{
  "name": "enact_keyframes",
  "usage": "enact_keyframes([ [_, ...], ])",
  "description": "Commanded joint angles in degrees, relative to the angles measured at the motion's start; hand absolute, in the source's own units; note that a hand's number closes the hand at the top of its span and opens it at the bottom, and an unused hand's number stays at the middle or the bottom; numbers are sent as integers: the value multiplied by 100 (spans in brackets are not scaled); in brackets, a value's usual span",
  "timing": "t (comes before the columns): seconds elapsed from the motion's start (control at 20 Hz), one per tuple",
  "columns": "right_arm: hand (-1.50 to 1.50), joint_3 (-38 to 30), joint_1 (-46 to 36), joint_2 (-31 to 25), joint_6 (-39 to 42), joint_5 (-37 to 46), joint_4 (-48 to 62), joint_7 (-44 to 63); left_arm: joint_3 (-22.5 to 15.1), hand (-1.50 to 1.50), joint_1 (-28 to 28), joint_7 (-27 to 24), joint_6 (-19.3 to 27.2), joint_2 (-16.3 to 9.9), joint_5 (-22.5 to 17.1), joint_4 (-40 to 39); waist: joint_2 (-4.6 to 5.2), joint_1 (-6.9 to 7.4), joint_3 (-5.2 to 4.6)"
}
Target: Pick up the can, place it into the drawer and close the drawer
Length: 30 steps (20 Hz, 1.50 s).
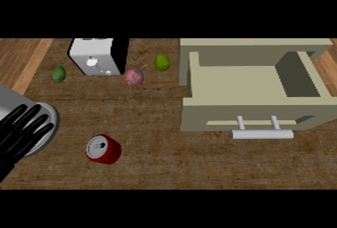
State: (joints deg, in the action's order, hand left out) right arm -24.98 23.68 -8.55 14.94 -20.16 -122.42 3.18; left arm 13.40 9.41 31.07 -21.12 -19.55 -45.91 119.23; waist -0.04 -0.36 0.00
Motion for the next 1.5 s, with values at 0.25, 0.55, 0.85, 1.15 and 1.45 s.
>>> enact_keyframes([
  [0.25,-150,-306,119,186,263,-127,-304,271,-569,-150,-243,-802,-521,699,1468,-1115,4,2,-3],
  [0.55,-150,-725,139,190,938,-341,230,-173,-465,-150,-584,-1155,-423,816,1927,-1678,2,5,0],
  [0.85,-150,-674,528,703,992,-161,-422,20,-581,-150,-485,-1903,-456,1081,2680,-2353,1,-9,-2],
  [1.15,-150,-977,411,637,1111,-557,-583,346,-419,-150,-553,-2529,-483,1075,3068,-2938,-1,-2,-2],
  [1.45,-150,-1417,466,507,1608,-715,3,-81,-361,-150,-183,-3780,-643,1125,3673,-3832,-4,3,-2],
])
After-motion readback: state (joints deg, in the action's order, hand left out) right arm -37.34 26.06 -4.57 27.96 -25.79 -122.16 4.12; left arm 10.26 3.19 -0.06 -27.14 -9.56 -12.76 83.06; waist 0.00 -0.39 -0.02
